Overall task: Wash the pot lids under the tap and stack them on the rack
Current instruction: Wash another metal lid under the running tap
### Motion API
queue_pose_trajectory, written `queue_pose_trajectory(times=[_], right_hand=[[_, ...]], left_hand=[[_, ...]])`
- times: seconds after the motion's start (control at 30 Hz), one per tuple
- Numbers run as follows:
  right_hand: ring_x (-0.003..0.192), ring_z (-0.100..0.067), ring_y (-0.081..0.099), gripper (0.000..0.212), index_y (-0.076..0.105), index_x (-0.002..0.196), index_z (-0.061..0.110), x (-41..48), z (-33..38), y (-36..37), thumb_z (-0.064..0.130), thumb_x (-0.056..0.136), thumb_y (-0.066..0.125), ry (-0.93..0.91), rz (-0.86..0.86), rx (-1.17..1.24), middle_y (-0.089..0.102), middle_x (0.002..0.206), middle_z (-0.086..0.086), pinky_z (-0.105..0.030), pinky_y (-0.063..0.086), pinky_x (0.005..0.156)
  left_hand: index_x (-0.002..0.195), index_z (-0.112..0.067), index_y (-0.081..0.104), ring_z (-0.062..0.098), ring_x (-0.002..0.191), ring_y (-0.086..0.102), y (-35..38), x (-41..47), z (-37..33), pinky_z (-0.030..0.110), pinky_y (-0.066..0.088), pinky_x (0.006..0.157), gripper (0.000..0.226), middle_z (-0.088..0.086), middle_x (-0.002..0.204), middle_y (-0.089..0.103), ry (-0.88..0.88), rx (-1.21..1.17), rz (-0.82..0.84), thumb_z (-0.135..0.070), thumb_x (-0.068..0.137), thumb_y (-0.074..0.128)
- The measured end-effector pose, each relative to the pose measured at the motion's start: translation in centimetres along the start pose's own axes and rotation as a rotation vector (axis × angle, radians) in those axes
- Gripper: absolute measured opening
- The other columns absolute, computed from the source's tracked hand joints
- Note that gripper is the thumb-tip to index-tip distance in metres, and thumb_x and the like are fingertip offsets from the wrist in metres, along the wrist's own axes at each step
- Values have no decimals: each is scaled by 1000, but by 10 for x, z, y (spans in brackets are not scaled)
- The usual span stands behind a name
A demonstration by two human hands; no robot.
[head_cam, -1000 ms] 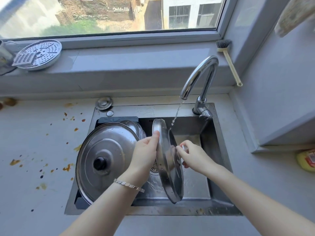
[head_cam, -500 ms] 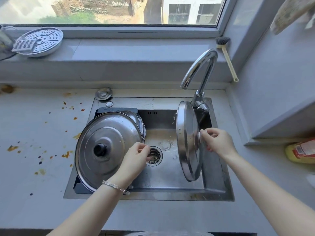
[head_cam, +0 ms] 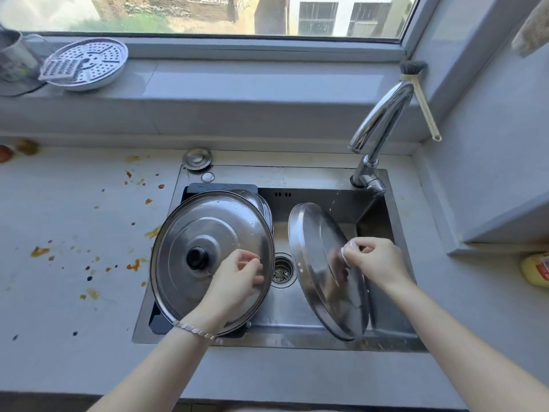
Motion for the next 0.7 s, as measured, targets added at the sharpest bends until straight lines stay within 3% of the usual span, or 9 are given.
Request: queue_pose_trajectory(times=[0.1,0.17,0.23,0.33,0.47,0.57,0.7], right_hand=[[51,-8,32,23,56,57,12,-3,53,-2,24,75,63,-160,-19,39,35,45,7,-14,27,47],[70,-8,47,3,68,75,25,2,93,3,28,75,69,-245,-46,36,49,67,14,-13,33,65],[95,-11,50,29,70,103,23,11,132,18,32,76,70,-310,-45,-38,55,95,3,-12,28,77],[115,-17,49,42,63,118,22,30,182,60,32,77,69,-366,45,-159,54,118,-6,-16,28,86],[113,-25,53,48,58,125,18,46,219,129,28,78,65,-326,186,-258,47,129,-9,-28,42,93],[110,-28,54,46,55,126,14,49,229,169,27,82,62,-278,250,-313,43,131,-11,-32,44,90],[107,-31,54,42,51,123,12,52,229,194,31,86,58,-213,256,-344,39,132,-11,-32,43,84]], left_hand=[[84,-18,56,13,73,65,-28,5,-4,32,49,66,15,5,90,66,38,16,-40,-12,94,47],[86,-19,57,15,79,67,-51,10,-3,37,51,77,13,6,93,68,70,35,-99,-14,93,48],[86,-21,58,18,87,67,-77,17,2,43,54,83,12,6,96,67,94,46,-183,-14,92,49],[103,-18,54,20,100,57,-112,26,12,40,49,89,13,4,108,60,83,93,-287,-17,93,46],[133,-12,41,16,106,42,-137,38,31,29,33,90,38,4,125,49,-14,105,-283,-29,100,32],[136,-15,39,24,123,42,-146,53,47,36,32,103,43,5,138,45,-113,84,-236,-35,100,26],[138,-18,37,28,128,40,-148,64,58,43,33,107,47,4,144,40,-193,57,-173,-40,99,23]])
Point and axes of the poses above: each hand's wrist, its own x-axis towards the middle knuckle, its own y-axis out of the palm, z = x × y, the point moved 5 cm from there along x, towards the middle knuckle
